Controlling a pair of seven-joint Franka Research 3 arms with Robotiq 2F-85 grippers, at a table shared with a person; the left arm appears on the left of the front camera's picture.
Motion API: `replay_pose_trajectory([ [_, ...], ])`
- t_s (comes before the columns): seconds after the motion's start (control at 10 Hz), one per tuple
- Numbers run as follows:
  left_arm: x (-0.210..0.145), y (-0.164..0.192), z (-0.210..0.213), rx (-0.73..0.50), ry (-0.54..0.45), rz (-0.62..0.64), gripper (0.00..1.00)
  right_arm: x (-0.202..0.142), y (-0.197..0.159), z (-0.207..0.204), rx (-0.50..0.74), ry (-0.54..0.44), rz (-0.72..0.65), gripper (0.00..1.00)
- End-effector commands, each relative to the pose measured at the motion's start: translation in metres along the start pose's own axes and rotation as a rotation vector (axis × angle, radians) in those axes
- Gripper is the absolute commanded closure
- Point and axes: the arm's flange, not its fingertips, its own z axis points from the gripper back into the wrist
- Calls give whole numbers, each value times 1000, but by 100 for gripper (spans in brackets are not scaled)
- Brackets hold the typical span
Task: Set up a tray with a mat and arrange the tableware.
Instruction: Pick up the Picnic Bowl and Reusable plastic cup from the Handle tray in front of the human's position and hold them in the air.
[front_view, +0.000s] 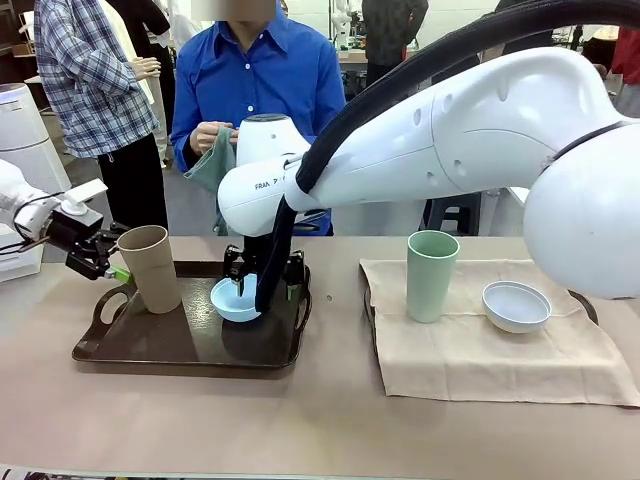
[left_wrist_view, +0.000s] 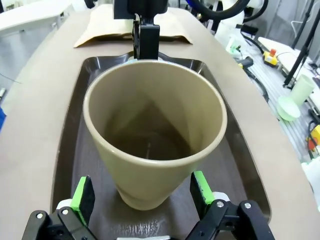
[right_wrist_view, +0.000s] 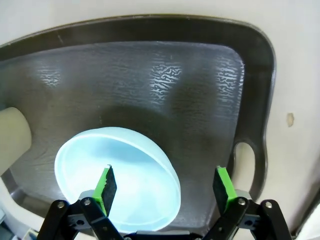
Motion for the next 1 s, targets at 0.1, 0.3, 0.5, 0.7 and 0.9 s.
replay_pose_trajectory([
  [0.1,-2,7,-12,-30,22,13,0,9,7,-5,-15,25,30,0],
  [0.3,-1,11,-24,-61,20,12,0,9,7,-9,-14,28,40,0],
  [0.5,2,13,-36,-85,34,10,0,9,5,-11,-4,23,47,0],
  [0.7,1,15,-42,-92,43,11,0,7,3,-13,19,14,68,11],
  [0.9,1,15,-42,-90,45,8,53,6,2,-12,23,20,71,69],
])
